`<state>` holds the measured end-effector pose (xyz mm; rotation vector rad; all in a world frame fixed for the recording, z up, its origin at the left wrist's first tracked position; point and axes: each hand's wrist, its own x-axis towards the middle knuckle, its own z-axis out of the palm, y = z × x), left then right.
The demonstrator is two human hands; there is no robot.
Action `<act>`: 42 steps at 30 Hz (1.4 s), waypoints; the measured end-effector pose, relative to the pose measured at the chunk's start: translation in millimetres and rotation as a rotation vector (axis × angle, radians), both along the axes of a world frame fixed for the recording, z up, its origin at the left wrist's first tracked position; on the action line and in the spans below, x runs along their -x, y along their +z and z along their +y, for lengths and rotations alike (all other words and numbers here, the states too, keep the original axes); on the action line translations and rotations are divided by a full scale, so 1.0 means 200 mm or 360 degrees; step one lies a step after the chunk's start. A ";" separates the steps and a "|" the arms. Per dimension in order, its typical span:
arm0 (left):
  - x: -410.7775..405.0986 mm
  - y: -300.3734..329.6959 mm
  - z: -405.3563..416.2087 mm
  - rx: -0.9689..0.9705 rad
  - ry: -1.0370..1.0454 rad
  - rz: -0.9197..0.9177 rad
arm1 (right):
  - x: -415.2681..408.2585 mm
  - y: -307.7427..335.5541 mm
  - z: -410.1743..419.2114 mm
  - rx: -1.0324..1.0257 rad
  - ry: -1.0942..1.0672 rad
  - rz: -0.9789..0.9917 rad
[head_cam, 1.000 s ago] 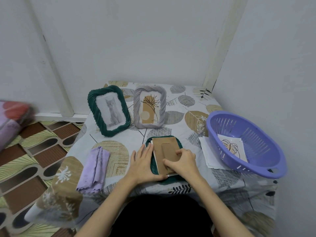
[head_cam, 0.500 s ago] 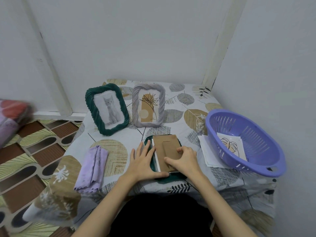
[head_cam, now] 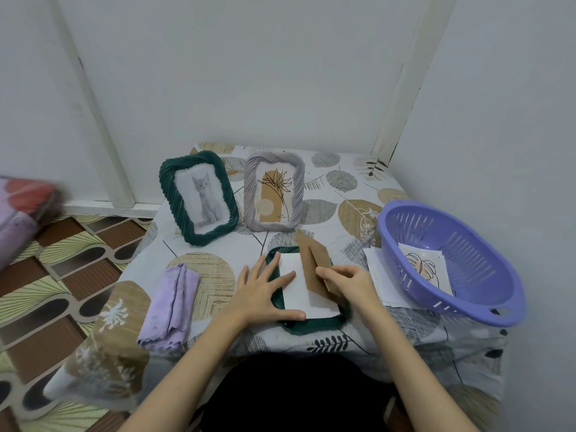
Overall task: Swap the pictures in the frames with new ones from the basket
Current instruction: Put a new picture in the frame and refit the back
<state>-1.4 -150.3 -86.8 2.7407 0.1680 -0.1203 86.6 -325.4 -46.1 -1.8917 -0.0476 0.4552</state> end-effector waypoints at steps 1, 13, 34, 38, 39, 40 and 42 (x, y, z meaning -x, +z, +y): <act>-0.01 0.00 0.00 -0.0014 -0.0006 -0.0008 | 0.00 0.02 -0.01 -0.0087 0.0002 0.0043; 0.01 -0.02 -0.02 0.0026 0.0060 -0.0075 | -0.09 0.01 -0.20 -0.0529 -0.0202 0.0266; 0.00 -0.04 -0.01 -0.0089 0.0090 -0.0150 | -0.01 -0.06 -0.18 0.0162 0.0070 -0.0414; 0.00 -0.03 0.00 -0.0100 0.0075 -0.0121 | 0.01 -0.05 -0.18 0.0186 0.0106 -0.0500; 0.00 -0.03 0.00 -0.0099 0.0069 -0.0122 | 0.01 -0.04 -0.17 0.0192 0.0126 -0.0521; 0.00 -0.03 0.00 -0.0098 0.0067 -0.0128 | 0.03 -0.04 -0.17 0.0196 0.0152 -0.0537; 0.00 -0.03 0.00 -0.0087 0.0074 -0.0147 | 0.05 -0.04 -0.16 0.0204 0.0213 -0.0580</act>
